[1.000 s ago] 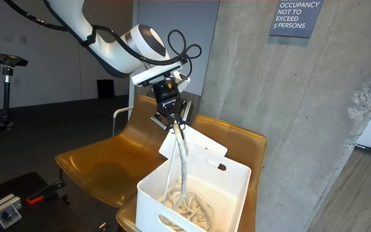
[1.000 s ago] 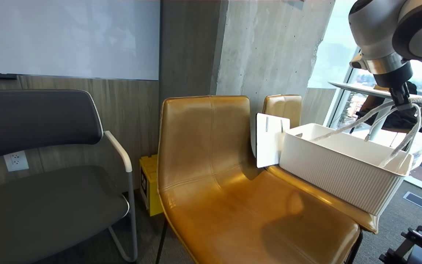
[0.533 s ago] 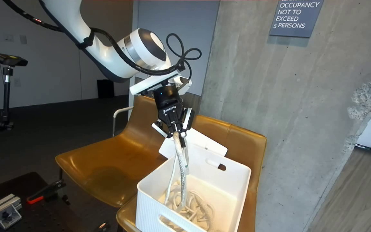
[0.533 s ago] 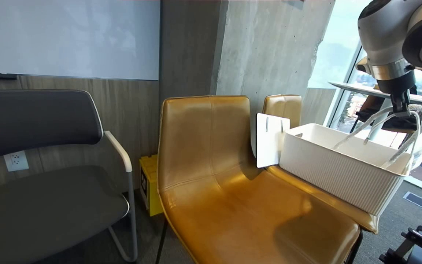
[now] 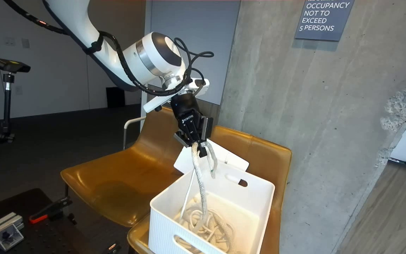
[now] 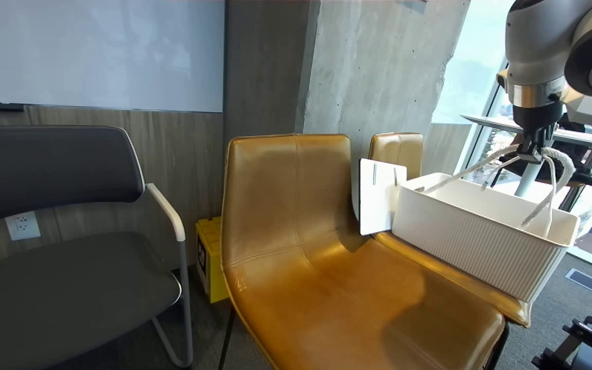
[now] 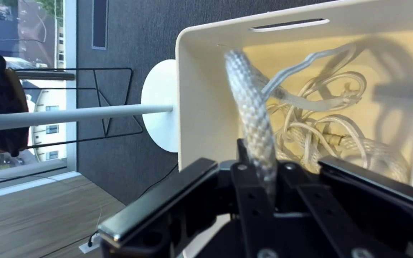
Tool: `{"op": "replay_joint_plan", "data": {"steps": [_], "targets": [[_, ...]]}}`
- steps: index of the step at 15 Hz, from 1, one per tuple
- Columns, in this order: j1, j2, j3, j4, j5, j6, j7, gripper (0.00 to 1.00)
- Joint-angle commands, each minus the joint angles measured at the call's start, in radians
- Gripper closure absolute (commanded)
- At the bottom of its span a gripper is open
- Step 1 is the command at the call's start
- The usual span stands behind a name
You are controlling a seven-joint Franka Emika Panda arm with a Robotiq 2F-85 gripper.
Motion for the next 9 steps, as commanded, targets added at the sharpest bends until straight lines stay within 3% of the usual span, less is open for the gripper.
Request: {"op": "replay_joint_plan", "data": {"steps": [1,9], "targets": [[-0.009,-0.038,-0.032,-0.076,0.062,0.082,0.148,0.99],[-0.046,-0.072,-0.123,-0.214,0.219,0.313,0.340,0.99]]}}
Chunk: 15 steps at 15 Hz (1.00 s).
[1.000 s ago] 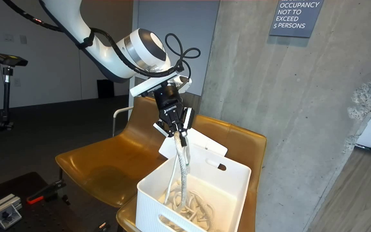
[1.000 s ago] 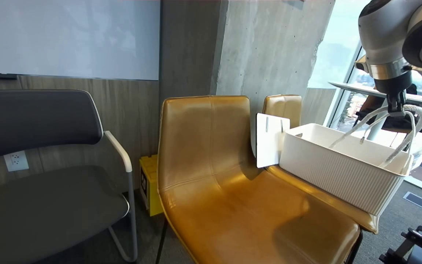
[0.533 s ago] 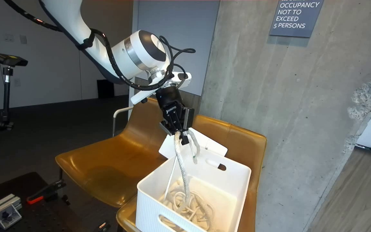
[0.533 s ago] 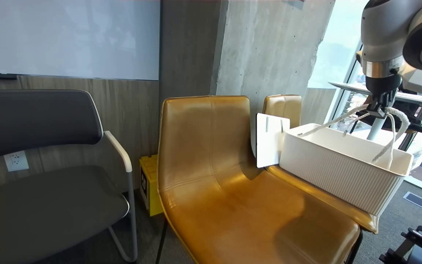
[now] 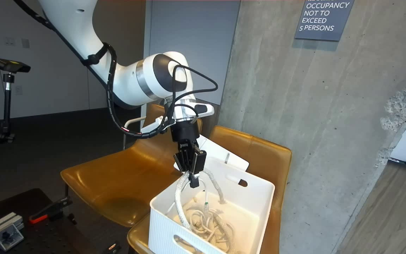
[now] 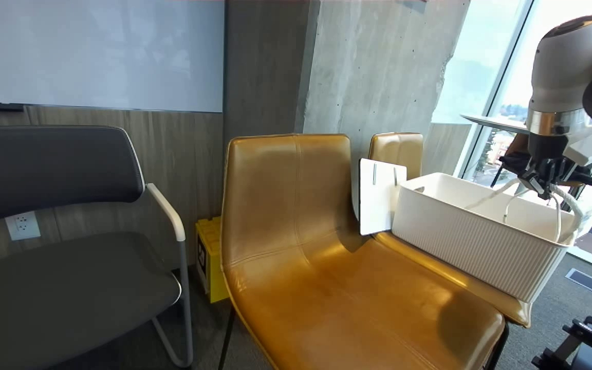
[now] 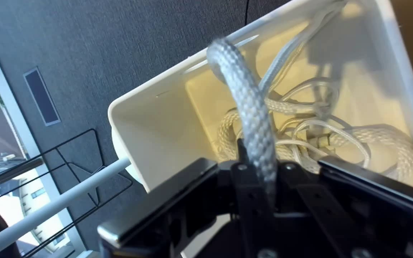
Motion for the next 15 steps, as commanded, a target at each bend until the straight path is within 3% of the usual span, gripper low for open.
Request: {"op": "replay_joint_plan", "data": {"steps": [1,6,15], "targets": [[-0.014,-0.065,-0.038,-0.069,0.047,0.130,0.069,0.99],[-0.017,-0.037,-0.070,-0.050,0.050,0.231,0.158,0.99],[0.022,0.098,-0.063,0.102,0.149,0.188,0.269,0.99]]}}
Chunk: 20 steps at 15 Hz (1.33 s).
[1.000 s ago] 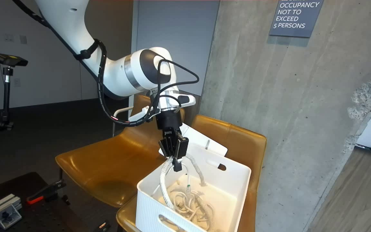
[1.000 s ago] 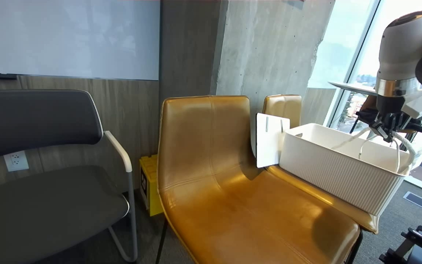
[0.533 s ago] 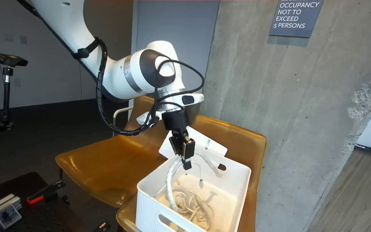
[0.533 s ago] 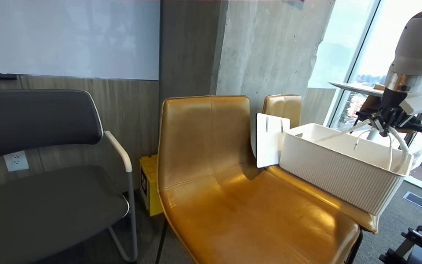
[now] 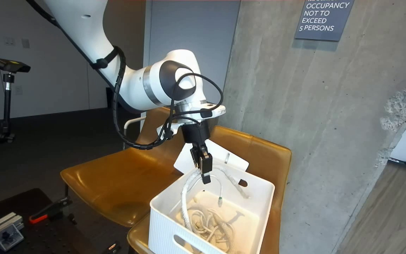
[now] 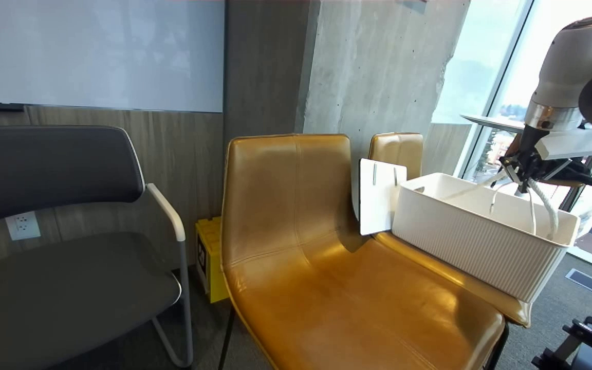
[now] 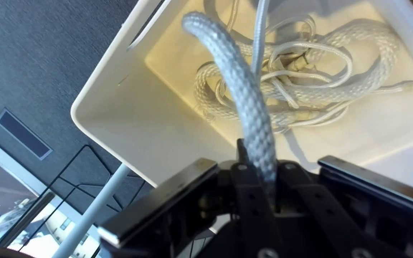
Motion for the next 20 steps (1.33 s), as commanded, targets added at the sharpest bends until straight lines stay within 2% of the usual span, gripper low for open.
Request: {"op": "replay_joint_plan", "data": {"steps": [1,4,6,11,12,14,15,20], "targets": [[0.027,0.082,-0.002,0.103,0.078,-0.022,0.026,0.99],[0.045,0.142,-0.006,0.164,0.134,-0.036,0.022,0.99],[0.049,0.166,-0.009,0.186,0.170,-0.050,0.005,0.67],[0.066,0.118,0.018,0.161,0.222,-0.121,-0.086,0.32],[0.067,0.158,-0.011,0.168,0.194,-0.083,-0.044,0.50],[0.079,0.146,-0.003,0.168,0.202,-0.093,-0.062,0.35],[0.082,0.142,-0.001,0.168,0.203,-0.098,-0.063,0.32],[0.082,0.140,0.000,0.168,0.203,-0.103,-0.066,0.32]]}}
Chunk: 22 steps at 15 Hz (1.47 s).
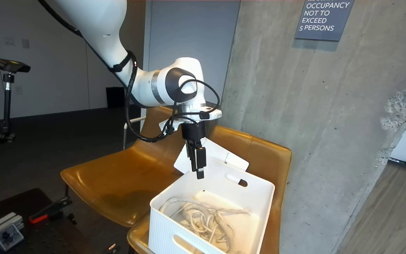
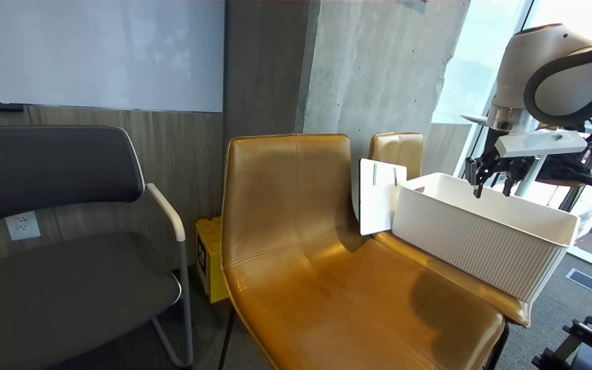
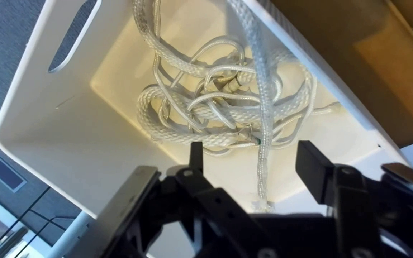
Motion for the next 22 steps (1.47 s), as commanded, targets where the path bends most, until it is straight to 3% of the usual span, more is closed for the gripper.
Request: {"op": "replay_joint_plan", "data": {"steps": [1,4,9,14,22], "targets": [[0.011,0.001,-0.012,0.001,0.007,-0.001,-0.006,0.08],[-0.013,0.031,-0.018,0.012,0.018,0.042,-0.037,0.00],[-0.104,0.092,-0.056,0.043,0.067,0.096,-0.182,0.00],[-0.184,0.226,-0.030,0.135,0.254,0.061,-0.329,0.00],[-0.204,0.438,-0.034,0.268,0.401,0.019,-0.356,0.00]]}}
